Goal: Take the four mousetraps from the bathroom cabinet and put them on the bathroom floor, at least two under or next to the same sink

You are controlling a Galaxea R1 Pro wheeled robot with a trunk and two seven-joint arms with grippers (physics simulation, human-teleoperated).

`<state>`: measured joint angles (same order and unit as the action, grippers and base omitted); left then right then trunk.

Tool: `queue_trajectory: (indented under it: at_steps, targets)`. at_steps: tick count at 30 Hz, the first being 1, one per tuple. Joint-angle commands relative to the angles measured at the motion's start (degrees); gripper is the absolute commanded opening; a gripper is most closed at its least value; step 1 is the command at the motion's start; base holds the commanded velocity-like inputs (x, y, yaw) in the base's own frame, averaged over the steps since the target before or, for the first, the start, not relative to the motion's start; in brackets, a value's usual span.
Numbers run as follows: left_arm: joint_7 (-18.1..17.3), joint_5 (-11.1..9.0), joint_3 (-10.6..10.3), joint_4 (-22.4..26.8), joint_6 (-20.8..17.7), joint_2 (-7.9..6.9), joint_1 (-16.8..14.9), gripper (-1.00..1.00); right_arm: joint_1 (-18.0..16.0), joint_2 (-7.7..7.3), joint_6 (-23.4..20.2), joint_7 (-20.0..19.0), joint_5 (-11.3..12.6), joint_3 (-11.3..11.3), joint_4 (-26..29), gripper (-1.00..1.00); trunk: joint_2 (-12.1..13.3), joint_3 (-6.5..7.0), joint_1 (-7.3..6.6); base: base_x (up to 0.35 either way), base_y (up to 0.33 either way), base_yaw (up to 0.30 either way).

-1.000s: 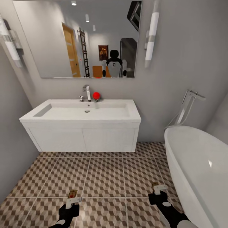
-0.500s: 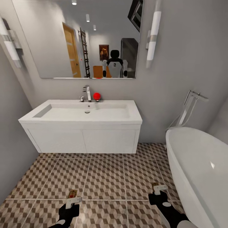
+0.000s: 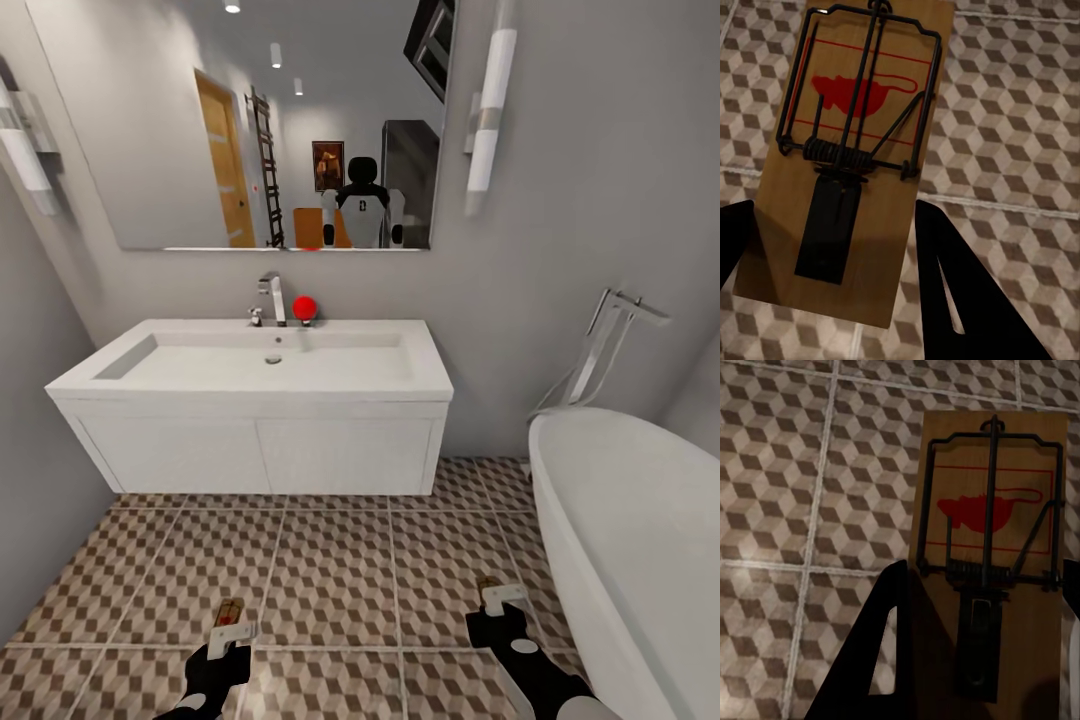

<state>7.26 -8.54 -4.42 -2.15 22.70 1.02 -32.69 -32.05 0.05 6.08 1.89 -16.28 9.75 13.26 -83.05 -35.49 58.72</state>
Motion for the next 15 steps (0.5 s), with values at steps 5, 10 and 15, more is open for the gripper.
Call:
queue_trajectory:
  at_steps: [5, 10, 15]
  targets:
    - [0.3, -0.3, -0.5, -0.2, 0.3, 0.03, -0.1, -1.0, 0.0, 0.04, 0.2, 0.0, -0.5, 0.4, -0.1, -1.0, 0.0, -0.05, 0.01, 0.037, 0.0, 0.0]
    - [0.3, -0.3, -0.5, -0.2, 0.3, 0.03, -0.1, -1.0, 0.1, 0.04, 0.2, 0.0, -0.5, 0.4, -0.2, -1.0, 0.0, -0.05, 0.01, 0.02, 0.0, 0.0]
    - [0.3, -0.3, -0.5, -0.2, 0.3, 0.03, -0.1, -1.0, 0.1, 0.14, 0.3, 0.0, -0.5, 0.4, -0.2, -1.0, 0.0, -0.05, 0.01, 0.14, 0.0, 0.0]
